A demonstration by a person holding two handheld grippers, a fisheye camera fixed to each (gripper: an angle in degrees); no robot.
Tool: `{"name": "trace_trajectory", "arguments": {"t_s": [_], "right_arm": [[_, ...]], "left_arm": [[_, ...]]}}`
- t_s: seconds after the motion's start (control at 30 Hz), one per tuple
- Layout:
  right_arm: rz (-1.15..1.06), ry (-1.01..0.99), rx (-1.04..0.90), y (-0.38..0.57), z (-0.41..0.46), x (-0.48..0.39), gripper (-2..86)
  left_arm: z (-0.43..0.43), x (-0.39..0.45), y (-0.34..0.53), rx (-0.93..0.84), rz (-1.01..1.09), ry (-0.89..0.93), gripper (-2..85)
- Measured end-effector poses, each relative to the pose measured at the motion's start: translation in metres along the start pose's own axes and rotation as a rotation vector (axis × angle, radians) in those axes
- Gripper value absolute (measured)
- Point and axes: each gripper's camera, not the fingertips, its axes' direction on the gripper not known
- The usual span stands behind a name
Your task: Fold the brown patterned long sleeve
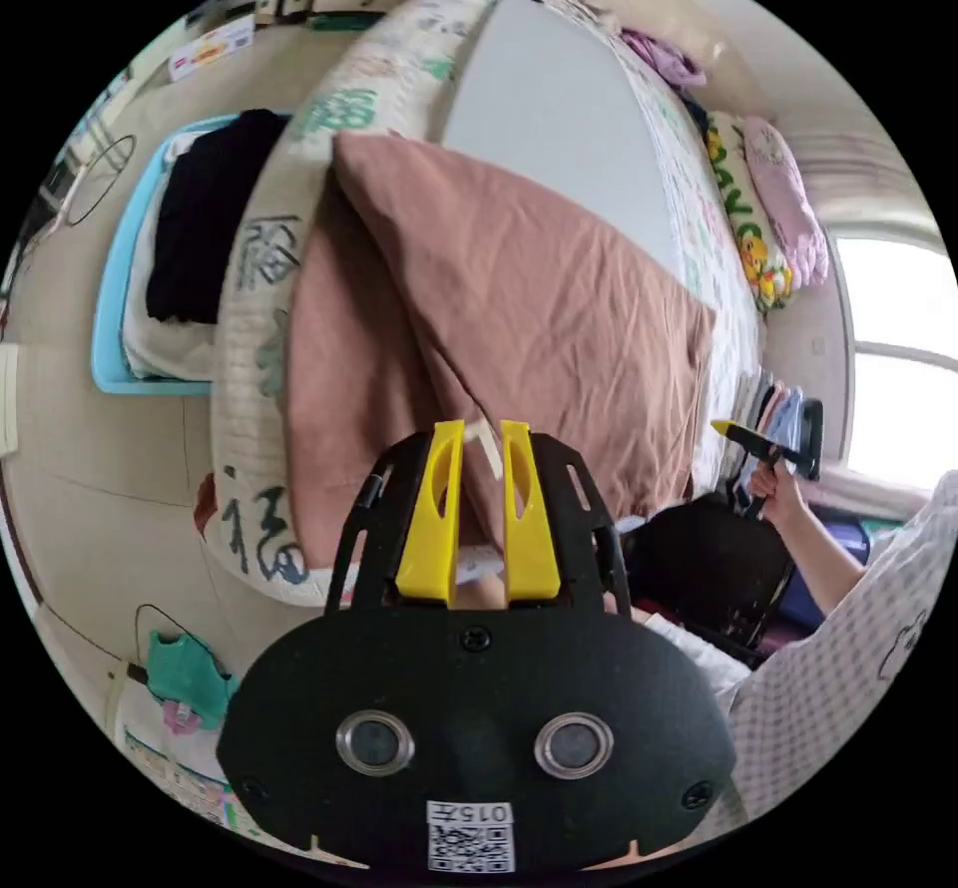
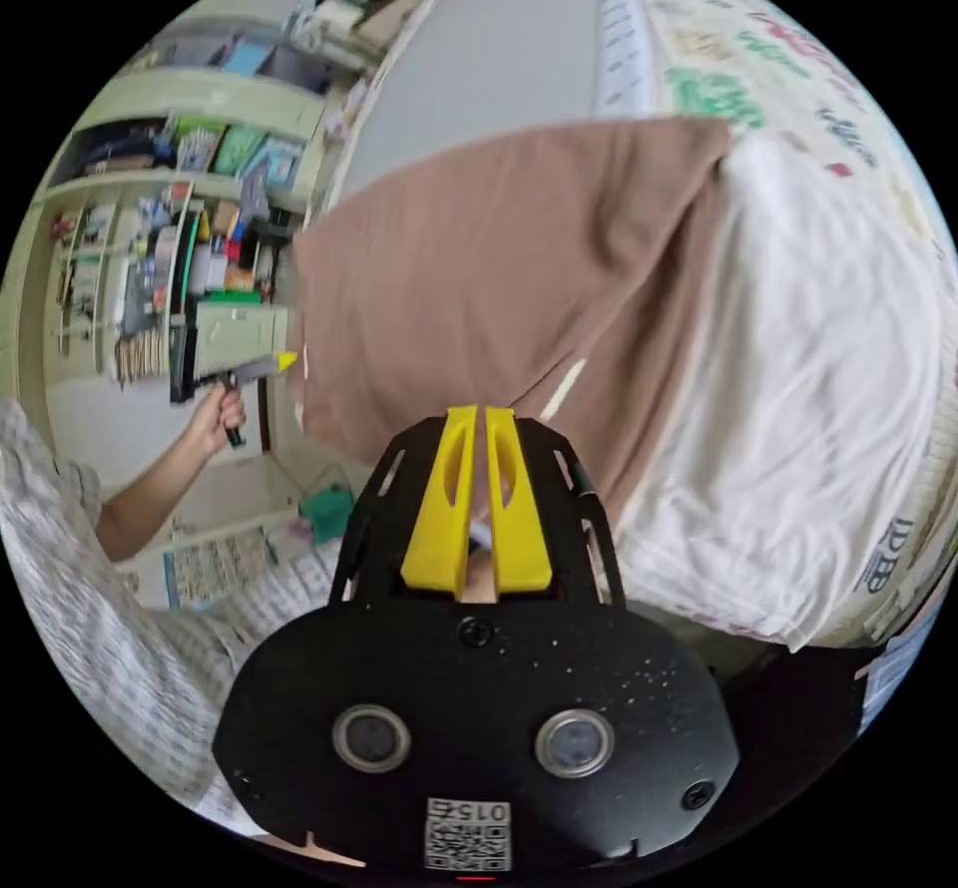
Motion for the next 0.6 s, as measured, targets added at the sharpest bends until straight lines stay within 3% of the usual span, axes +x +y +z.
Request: {"name": "trace_trajectory", "arguments": {"t_s": [0.17,0.37,0.6], "right_arm": [[0.144,0.048,0.237,-0.079,-0.069,0.066,7.4],[0.234,-0.026,0.206,-0.151,-0.053,0.094,8.9],[0.264,0.074,0.192,-0.177,-0.030,0.091,-0.1]], "left_arm": [[-0.015,-0.054,-0.059,0.253,-0.246,0.134,11.0],[0.025,-0.059,-0.113,0.227,-0.290,0.159,9.8],[0.046,-0.034,-0.136,0.207,-0.187,0.068,1.5]]}}
